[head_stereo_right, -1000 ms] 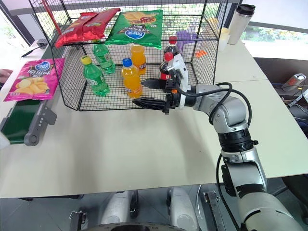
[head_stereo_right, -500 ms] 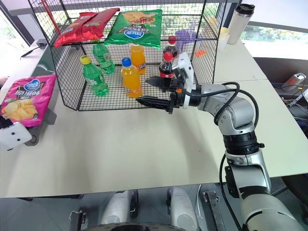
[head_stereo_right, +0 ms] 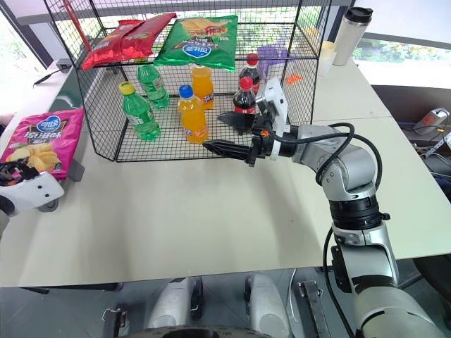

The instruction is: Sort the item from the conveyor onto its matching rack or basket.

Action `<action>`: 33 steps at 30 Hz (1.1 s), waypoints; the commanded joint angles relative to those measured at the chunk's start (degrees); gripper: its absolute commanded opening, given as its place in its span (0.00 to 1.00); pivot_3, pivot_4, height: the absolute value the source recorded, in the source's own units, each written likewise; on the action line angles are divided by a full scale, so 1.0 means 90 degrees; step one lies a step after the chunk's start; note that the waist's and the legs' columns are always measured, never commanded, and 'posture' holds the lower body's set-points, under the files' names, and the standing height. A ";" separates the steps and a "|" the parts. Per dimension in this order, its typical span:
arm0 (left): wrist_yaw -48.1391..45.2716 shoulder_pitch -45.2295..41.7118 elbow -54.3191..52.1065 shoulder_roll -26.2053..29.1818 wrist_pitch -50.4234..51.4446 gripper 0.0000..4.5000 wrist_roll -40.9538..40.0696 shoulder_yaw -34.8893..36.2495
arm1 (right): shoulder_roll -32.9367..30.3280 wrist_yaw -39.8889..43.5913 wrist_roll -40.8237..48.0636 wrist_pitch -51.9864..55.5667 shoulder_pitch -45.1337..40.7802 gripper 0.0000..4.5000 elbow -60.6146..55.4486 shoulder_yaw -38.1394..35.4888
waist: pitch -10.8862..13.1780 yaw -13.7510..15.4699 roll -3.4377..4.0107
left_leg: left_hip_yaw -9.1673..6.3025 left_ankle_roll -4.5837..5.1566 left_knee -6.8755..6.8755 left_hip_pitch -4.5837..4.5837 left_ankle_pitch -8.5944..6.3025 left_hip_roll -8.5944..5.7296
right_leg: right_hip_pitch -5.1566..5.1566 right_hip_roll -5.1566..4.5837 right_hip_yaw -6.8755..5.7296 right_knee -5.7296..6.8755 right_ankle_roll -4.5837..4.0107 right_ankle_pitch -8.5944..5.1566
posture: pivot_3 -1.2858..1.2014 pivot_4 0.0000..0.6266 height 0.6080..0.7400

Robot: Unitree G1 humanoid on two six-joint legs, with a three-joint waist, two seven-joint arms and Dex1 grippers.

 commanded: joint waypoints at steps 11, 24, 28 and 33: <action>-0.0147 -0.0301 -0.0739 0.0299 0.0210 0.00 -0.0493 0.1016 | -0.0012 -0.0137 0.0019 -0.0189 -0.0012 1.00 -0.0281 -0.0165 | 0.0001 0.0125 -0.0008 | 0.0003 -0.0003 0.0001 0.0016 0.0005 0.0008 | 0.0008 0.0001 -0.0003 0.0014 -0.0003 -0.0001 | 0.52 0.24 1.00; -0.4424 -0.0776 -0.1827 0.1433 0.2809 0.00 -0.4090 0.4340 | 0.0281 -0.0174 -0.0067 -0.0631 0.0034 1.00 0.0199 -0.0138 | 0.0003 -0.0028 -0.0006 | 0.0006 -0.0003 -0.0004 0.0016 0.0005 0.0007 | 0.0005 0.0008 -0.0002 0.0007 -0.0002 -0.0003 | 0.52 0.24 1.00; -0.5146 -0.1594 -0.1628 0.2181 0.4234 0.00 -0.5315 0.4728 | 0.0261 -0.0126 -0.0063 -0.0688 0.0108 1.00 0.0234 -0.0165 | 0.0005 -0.0016 -0.0021 | 0.0003 -0.0003 -0.0003 0.0015 0.0005 0.0009 | 0.0005 0.0016 0.0000 0.0008 0.0000 -0.0004 | 0.52 0.24 1.00; -0.5746 -0.2700 -0.1106 0.3320 0.6052 0.00 -0.6747 0.4579 | 0.0298 -0.0025 -0.0101 -0.0785 0.0422 1.00 -0.0097 0.0004 | 0.0005 -0.0027 -0.0026 | -0.0003 -0.0003 0.0000 0.0012 0.0004 0.0000 | 0.0013 0.0014 0.0005 0.0002 0.0012 -0.0011 | 0.52 0.24 1.00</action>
